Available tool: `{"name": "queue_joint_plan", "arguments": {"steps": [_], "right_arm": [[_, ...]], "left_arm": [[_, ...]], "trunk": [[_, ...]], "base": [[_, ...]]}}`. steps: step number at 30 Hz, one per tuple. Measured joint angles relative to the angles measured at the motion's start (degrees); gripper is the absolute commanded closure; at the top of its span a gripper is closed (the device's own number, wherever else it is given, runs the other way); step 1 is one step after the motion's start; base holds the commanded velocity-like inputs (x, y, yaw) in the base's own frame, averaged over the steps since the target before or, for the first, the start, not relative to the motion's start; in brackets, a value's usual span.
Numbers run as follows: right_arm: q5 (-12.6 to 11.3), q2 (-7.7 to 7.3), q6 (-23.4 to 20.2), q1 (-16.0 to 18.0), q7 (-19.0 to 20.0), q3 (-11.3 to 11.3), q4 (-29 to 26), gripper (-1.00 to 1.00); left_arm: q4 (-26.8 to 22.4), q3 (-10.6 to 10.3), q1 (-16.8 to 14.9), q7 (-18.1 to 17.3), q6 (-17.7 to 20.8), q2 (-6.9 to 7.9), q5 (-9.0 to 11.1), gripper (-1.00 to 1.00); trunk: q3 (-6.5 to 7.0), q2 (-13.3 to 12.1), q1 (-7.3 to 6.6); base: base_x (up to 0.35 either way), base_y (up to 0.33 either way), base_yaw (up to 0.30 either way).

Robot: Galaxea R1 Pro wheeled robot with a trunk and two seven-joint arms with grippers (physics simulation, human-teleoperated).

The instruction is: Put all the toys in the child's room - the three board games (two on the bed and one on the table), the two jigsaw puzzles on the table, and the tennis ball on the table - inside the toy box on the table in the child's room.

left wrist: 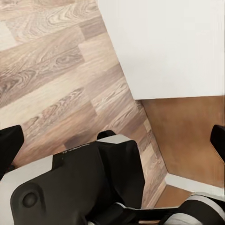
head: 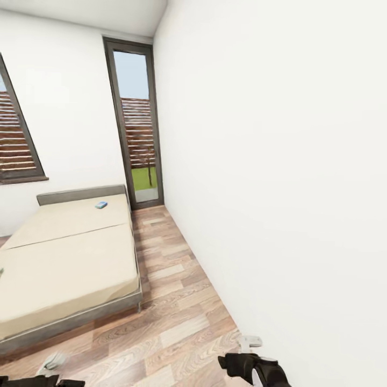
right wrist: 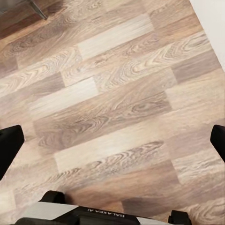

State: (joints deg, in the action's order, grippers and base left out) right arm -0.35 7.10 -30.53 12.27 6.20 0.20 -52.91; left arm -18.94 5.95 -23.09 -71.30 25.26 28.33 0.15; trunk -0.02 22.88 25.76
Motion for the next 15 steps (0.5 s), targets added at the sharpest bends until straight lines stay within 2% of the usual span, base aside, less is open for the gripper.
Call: {"name": "queue_joint_plan", "arguments": {"steps": [7, 9, 15], "right_arm": [[0.01, 0.75, -3.43, 1.89, 3.81, 0.01, -4.53, -1.0], [0.02, 0.8, -3.82, 2.03, 4.11, 0.03, -5.19, -1.0], [-0.1, 1.14, -4.88, 2.43, 5.12, 0.13, -7.33, -1.0]], "left_arm": [[-4.04, 0.88, 0.0, -7.81, 0.23, 3.63, 0.11, -1.0], [-4.54, 1.3, 0.01, -8.94, 0.29, 4.06, 0.1, -1.0], [-6.26, 5.85, 0.01, -14.47, 0.34, 5.45, 0.17, -1.0]], "trunk": [[-0.13, 0.0, 0.0], [-0.18, -0.01, 0.0], [-0.31, -0.01, 0.0]], "base": [[0.0, 0.0, 0.291], [0.0, 0.0, 0.291], [0.0, 0.0, 0.29]]}}
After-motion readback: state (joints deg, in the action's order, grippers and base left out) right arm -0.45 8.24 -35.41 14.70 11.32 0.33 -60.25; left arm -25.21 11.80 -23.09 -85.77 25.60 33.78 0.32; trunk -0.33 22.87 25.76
